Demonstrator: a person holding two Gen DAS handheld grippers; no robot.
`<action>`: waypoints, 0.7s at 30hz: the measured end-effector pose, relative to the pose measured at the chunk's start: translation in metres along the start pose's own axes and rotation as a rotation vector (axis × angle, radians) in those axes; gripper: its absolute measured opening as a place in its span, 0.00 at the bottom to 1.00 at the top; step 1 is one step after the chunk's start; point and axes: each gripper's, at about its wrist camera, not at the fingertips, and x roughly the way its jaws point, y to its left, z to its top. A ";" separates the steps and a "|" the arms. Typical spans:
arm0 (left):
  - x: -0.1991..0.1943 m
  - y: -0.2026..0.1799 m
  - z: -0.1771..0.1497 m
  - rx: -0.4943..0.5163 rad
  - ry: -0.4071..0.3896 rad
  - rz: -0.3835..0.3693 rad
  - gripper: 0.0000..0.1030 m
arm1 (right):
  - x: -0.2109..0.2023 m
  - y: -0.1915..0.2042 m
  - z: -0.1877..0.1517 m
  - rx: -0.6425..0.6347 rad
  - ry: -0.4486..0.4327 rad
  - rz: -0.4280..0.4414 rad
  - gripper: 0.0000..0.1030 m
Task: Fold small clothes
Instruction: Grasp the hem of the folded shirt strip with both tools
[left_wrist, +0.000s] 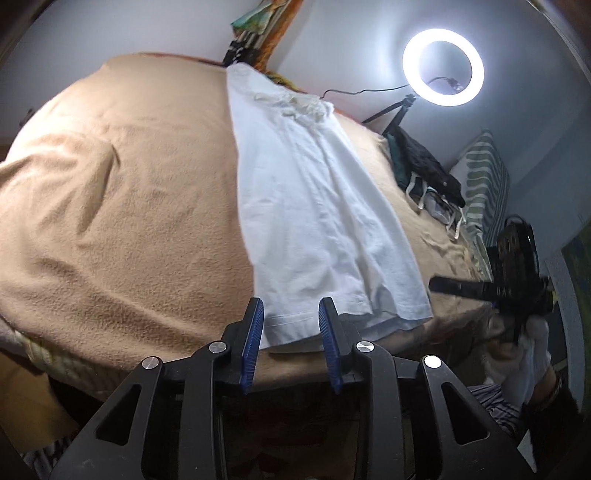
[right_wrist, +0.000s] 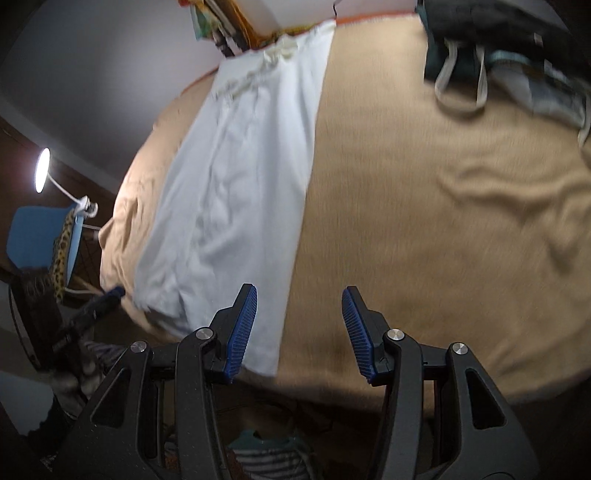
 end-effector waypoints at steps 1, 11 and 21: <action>0.004 0.004 0.000 -0.020 0.013 -0.004 0.28 | 0.004 -0.002 -0.005 0.003 0.012 0.015 0.49; 0.022 0.013 -0.005 -0.066 0.074 -0.097 0.24 | 0.004 -0.016 -0.023 0.048 -0.001 0.178 0.49; 0.004 0.005 0.002 -0.057 0.030 -0.132 0.05 | -0.002 0.002 -0.029 0.006 0.015 0.248 0.05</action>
